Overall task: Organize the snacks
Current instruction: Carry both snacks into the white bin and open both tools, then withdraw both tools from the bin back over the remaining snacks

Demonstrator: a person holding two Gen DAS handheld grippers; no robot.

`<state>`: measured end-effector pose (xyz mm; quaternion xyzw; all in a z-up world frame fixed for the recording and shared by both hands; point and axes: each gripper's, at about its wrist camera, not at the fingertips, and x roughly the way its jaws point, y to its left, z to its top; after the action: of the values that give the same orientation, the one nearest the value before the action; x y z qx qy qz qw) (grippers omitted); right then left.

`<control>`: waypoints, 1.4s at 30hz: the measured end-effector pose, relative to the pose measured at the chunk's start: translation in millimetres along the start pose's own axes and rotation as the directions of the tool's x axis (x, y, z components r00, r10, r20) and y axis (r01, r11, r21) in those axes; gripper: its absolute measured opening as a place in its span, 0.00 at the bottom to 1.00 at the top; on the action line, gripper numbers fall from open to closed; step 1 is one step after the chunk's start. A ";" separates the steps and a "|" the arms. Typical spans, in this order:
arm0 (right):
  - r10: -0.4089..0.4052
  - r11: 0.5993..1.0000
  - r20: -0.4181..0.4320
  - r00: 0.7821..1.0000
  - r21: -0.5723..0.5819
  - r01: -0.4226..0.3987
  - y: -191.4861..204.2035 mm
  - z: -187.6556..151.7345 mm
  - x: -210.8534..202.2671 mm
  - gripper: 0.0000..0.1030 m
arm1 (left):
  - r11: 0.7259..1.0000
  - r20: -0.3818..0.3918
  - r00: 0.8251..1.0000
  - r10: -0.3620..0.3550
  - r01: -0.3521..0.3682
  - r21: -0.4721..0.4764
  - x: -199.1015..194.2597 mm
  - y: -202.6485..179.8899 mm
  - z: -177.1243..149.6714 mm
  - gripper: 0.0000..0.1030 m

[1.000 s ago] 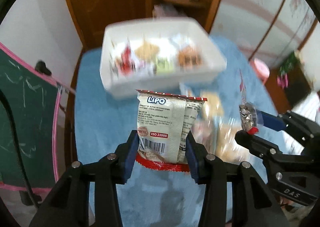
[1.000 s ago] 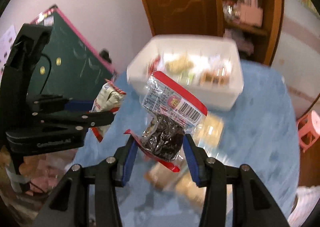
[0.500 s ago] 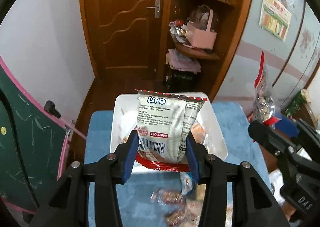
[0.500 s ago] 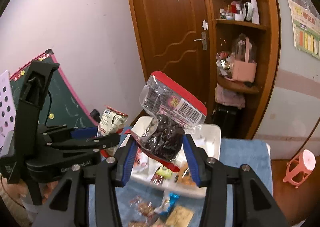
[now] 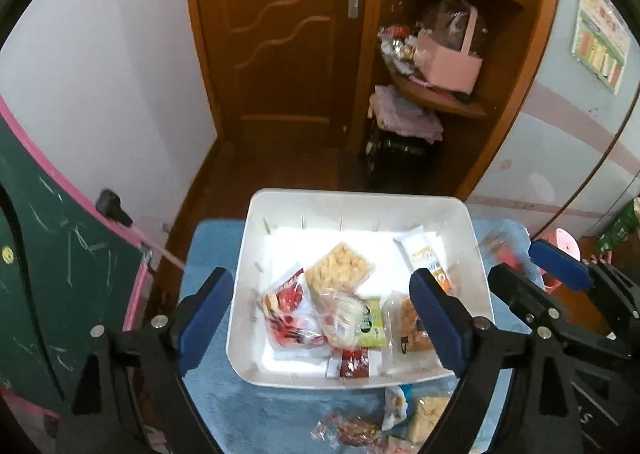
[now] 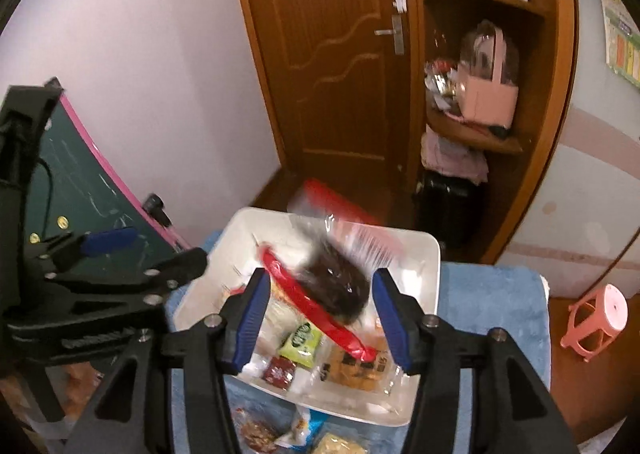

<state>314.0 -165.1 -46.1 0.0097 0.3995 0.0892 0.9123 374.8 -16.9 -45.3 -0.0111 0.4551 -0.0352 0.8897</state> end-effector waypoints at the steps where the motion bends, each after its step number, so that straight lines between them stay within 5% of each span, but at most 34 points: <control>1: 0.001 1.000 -0.003 1.000 0.000 -0.001 -0.4 -0.9 0.6 0.54 | 1.000 -0.010 1.000 -0.002 0.002 -0.011 2.4 2.1 -1.8 0.87; 6: 0.004 1.000 0.009 1.000 -0.010 -0.004 -0.7 -5.1 -4.1 0.64 | 1.000 -0.013 1.000 -0.004 0.004 -0.005 0.7 5.6 -13.1 0.87; 23: -0.008 0.998 0.065 0.998 0.061 0.004 20.4 -28.3 -73.1 0.65 | 0.998 0.043 0.998 -0.041 0.040 0.038 -74.7 9.3 -52.2 0.87; 42: -0.049 0.988 0.148 0.988 0.150 0.027 54.0 -82.0 -179.4 0.65 | 0.974 0.104 0.979 -0.173 0.155 0.163 -176.4 8.7 -121.2 0.87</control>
<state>126.5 -146.9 33.4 0.0761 0.3345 0.0409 0.9384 174.0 6.1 26.0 0.0179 0.3956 -0.1429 0.9071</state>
